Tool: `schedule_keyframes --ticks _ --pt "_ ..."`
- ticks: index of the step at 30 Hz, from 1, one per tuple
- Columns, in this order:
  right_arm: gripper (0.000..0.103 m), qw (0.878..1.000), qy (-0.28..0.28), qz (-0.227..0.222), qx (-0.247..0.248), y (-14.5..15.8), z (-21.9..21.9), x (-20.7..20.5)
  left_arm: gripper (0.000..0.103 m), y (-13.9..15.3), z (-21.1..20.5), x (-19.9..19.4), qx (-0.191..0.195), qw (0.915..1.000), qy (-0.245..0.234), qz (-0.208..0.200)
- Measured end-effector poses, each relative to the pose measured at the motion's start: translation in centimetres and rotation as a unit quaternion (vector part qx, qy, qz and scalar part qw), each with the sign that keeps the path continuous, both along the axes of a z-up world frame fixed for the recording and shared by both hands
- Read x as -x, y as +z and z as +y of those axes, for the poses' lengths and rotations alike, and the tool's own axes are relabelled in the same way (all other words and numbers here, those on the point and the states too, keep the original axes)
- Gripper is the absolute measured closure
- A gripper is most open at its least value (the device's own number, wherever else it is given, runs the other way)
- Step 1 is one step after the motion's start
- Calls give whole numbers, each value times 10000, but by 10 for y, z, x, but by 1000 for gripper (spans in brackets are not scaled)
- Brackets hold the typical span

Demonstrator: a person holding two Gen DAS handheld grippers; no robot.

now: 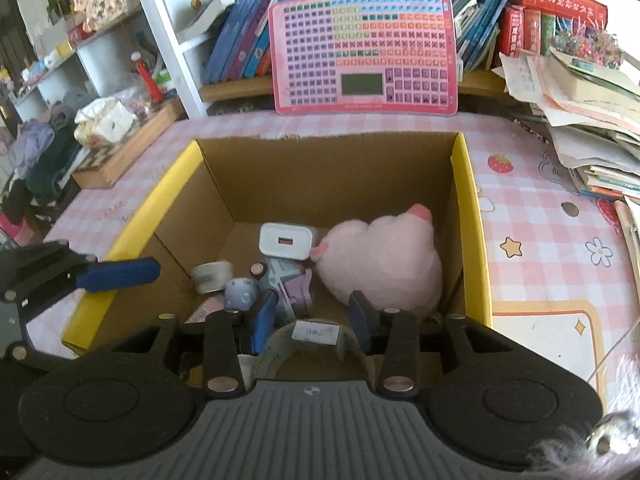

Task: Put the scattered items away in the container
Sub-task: 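Lower the plug and package into the yellow box and open both tools, then withdraw both open tools from the box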

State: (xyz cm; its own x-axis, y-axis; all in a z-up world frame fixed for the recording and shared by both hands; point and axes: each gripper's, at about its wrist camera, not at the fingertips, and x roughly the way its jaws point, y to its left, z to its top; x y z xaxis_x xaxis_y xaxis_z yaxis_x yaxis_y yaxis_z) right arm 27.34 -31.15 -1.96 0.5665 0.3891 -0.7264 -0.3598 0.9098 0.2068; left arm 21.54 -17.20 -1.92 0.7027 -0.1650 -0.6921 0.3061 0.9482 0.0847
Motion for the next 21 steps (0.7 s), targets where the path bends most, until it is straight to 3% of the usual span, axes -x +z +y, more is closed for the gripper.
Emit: schedule_keyframes --ticks 5,14,21 --pt "64 9996 -51 -238 -121 10 1 10 28 11 7 17 -110 9996 139 -216" --pt "64 9977 -376 -542 -173 25 4 35 27 25 31 46 -23 9979 377 -524" --pt "64 9965 -549 -631 -75 32 8 64 27 31 42 69 106 9974 290 -645"
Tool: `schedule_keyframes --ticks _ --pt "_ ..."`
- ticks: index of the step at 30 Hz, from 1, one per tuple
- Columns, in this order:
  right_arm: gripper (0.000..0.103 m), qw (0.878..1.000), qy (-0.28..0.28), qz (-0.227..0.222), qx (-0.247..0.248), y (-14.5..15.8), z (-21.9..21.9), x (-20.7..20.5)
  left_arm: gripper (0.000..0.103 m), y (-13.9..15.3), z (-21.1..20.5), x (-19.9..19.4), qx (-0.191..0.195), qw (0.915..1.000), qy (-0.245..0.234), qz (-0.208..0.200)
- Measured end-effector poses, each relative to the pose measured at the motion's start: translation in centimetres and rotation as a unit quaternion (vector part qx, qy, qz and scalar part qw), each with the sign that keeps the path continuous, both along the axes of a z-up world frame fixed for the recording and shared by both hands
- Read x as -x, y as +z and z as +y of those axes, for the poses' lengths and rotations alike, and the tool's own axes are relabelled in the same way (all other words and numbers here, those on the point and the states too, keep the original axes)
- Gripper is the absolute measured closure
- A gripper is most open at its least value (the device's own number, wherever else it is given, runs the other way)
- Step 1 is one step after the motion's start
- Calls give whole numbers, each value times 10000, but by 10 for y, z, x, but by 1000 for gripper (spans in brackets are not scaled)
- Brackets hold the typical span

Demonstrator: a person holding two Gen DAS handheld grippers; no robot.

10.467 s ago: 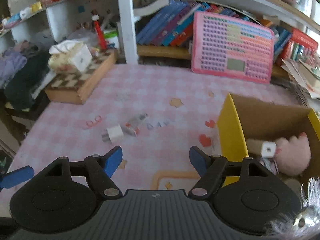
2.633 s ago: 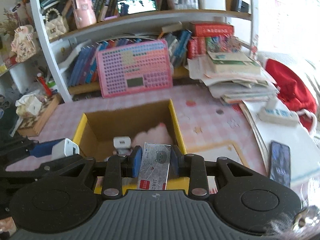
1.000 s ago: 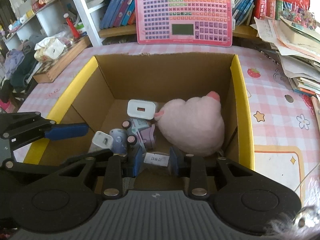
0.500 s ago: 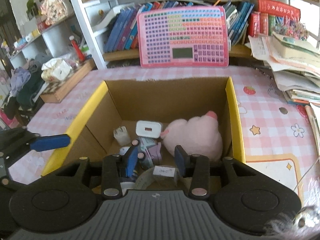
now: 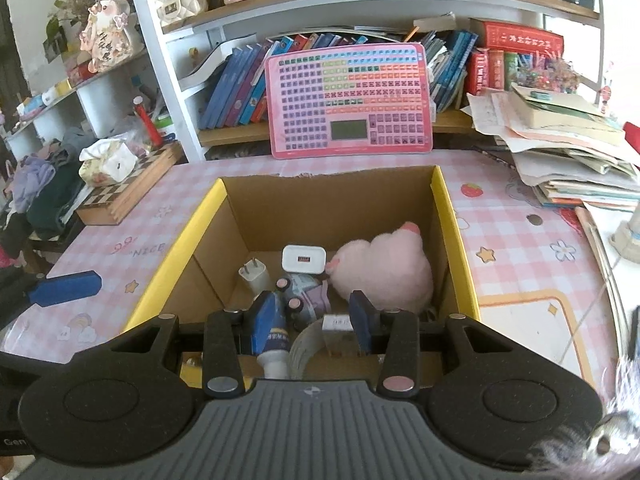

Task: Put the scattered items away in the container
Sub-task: 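Withdraw both open tools from the box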

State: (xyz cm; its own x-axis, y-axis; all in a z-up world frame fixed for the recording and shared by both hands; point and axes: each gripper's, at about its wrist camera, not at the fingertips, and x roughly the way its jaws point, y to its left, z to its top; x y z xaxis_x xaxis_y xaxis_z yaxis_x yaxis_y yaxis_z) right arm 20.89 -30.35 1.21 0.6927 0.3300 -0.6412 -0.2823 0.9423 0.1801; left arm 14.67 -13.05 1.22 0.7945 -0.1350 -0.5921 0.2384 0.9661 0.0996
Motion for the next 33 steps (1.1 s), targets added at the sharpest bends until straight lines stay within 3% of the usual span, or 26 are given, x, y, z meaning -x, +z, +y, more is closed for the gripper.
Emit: schedule_keyframes --ticks 10,21,29,33 --pt "57 9995 -241 -83 163 5 9 45 27 0 14 37 123 9998 -115 -69" --pt "44 9988 -97 -16 485 -2 43 107 20 -7 49 100 206 9990 385 76" --pt "21 9976 -46 -144 681 -3 67 143 14 -7 70 134 79 9975 708 2" --pt "15 9976 -70 -74 681 -5 73 153 11 -10 78 145 134 9970 755 75"
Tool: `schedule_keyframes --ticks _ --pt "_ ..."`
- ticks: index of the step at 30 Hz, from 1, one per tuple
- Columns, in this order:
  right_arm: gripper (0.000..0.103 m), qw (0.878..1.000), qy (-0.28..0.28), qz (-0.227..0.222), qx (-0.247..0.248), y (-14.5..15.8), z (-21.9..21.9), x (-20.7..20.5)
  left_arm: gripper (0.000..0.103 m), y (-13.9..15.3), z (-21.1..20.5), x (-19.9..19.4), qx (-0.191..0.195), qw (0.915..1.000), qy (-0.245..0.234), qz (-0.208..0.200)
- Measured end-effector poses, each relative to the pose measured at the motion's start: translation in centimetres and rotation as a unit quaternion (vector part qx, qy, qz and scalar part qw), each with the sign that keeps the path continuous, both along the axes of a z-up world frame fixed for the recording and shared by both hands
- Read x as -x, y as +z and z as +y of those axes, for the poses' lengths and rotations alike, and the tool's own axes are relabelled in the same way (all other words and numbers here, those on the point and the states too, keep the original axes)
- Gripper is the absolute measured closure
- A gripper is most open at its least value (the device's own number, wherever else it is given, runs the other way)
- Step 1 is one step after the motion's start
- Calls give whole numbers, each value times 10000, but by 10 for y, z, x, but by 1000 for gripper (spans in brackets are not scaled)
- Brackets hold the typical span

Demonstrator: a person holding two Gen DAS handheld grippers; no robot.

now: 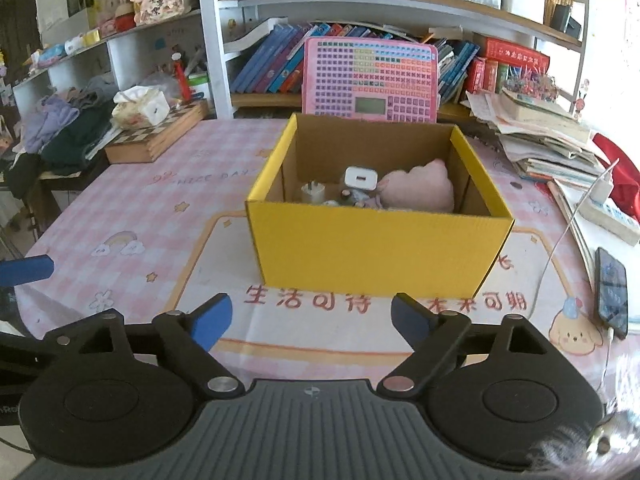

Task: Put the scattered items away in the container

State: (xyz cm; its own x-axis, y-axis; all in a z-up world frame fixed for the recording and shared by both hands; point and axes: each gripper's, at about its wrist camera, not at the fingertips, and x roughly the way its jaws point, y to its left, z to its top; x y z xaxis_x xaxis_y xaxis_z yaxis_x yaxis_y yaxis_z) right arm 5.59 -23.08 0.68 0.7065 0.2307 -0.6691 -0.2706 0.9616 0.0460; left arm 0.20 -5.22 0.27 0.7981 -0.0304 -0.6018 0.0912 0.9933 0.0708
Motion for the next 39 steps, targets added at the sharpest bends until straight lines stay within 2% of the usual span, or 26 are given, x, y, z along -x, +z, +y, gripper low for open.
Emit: schedule_keyframes --ticks 11,25,39 --pt "6 9997 145 179 87 -7 20 23 4 -7 17 16 31 9996 156 247" --pt "5 9997 39 232 86 -10 27 34 0 -8 22 27 -43 9997 11 246" --pt "5 9996 82 212 152 -8 36 41 0 -9 28 30 113 9992 16 386"
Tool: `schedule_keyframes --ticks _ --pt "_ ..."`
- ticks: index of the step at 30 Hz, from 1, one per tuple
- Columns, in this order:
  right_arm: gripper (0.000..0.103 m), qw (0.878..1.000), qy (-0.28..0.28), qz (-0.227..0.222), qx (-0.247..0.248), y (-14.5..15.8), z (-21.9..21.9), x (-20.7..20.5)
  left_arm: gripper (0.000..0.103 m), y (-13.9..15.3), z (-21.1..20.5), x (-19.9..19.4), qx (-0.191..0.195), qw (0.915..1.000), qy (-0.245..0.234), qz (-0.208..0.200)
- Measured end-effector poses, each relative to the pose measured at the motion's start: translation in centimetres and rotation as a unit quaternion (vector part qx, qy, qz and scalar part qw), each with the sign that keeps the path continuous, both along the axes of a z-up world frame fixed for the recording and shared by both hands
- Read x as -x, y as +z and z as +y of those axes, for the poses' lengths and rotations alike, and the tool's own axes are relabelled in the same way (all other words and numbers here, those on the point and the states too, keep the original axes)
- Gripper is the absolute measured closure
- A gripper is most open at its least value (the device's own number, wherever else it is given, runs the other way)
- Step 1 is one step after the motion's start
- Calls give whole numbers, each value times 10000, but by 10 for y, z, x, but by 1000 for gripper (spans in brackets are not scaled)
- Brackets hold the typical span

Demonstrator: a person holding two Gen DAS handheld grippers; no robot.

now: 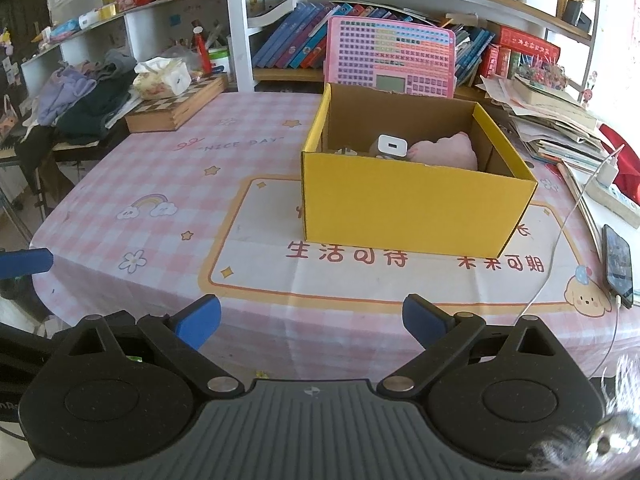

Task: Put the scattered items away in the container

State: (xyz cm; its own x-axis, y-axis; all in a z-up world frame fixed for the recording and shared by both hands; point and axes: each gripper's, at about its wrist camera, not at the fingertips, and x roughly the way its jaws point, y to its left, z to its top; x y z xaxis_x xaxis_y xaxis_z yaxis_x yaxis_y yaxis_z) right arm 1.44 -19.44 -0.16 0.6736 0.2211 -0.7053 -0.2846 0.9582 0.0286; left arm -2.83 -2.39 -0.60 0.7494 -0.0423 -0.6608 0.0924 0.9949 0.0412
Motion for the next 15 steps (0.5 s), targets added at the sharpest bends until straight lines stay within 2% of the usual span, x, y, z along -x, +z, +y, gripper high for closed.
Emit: schedule_keyframes --ticks 15 --pt "5 10000 -32 32 39 -1 3 -1 0 -1 7 -4 225 9997 19 62"
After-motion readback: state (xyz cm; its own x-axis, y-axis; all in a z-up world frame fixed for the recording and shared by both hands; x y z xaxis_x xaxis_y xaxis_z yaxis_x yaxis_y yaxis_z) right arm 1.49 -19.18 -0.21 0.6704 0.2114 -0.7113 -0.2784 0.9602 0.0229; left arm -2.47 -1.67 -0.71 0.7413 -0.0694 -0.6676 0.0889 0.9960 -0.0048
